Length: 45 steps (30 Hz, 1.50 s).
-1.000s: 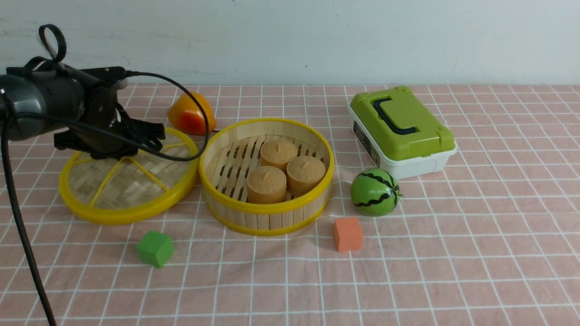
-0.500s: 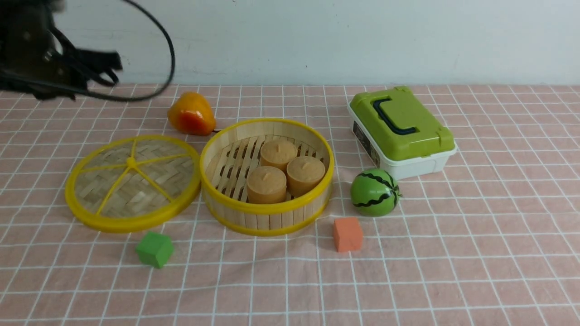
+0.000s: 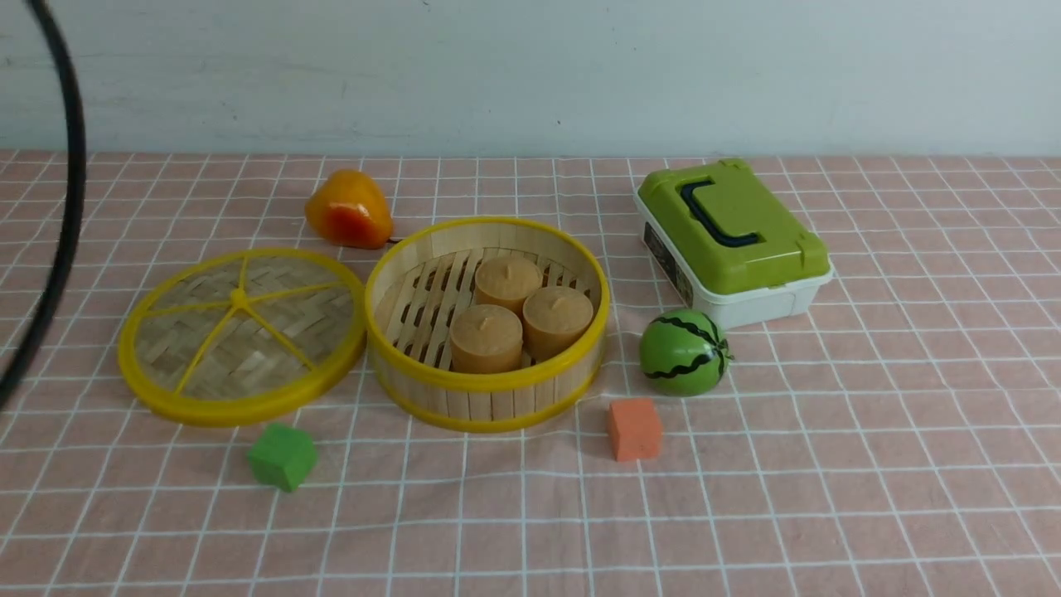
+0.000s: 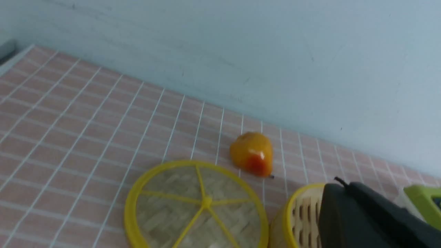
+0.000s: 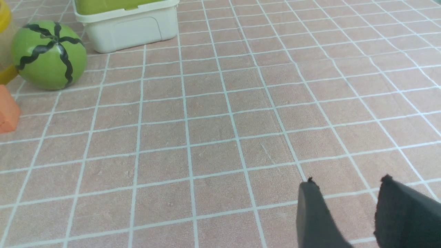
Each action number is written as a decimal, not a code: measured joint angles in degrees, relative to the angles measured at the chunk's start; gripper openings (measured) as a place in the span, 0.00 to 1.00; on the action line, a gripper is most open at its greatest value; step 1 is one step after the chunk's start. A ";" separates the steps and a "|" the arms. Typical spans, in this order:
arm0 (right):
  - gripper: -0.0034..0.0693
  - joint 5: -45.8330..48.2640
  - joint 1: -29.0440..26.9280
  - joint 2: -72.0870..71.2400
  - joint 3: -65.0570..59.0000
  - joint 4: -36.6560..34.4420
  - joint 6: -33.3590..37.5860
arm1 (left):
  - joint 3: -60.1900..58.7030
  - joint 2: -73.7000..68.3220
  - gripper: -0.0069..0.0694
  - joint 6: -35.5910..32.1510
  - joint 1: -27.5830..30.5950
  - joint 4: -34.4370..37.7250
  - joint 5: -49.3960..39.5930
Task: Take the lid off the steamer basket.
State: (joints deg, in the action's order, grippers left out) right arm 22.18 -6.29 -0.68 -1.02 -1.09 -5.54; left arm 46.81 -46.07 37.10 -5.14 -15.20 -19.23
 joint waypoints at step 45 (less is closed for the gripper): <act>0.38 0.00 0.00 0.00 0.00 0.00 0.00 | -48.50 46.67 0.07 -25.00 0.77 10.49 -3.39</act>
State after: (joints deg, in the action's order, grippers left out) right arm 22.18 -6.29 -0.68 -1.02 -1.09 -5.54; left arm -1.69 0.60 12.10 -4.37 -4.71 -22.62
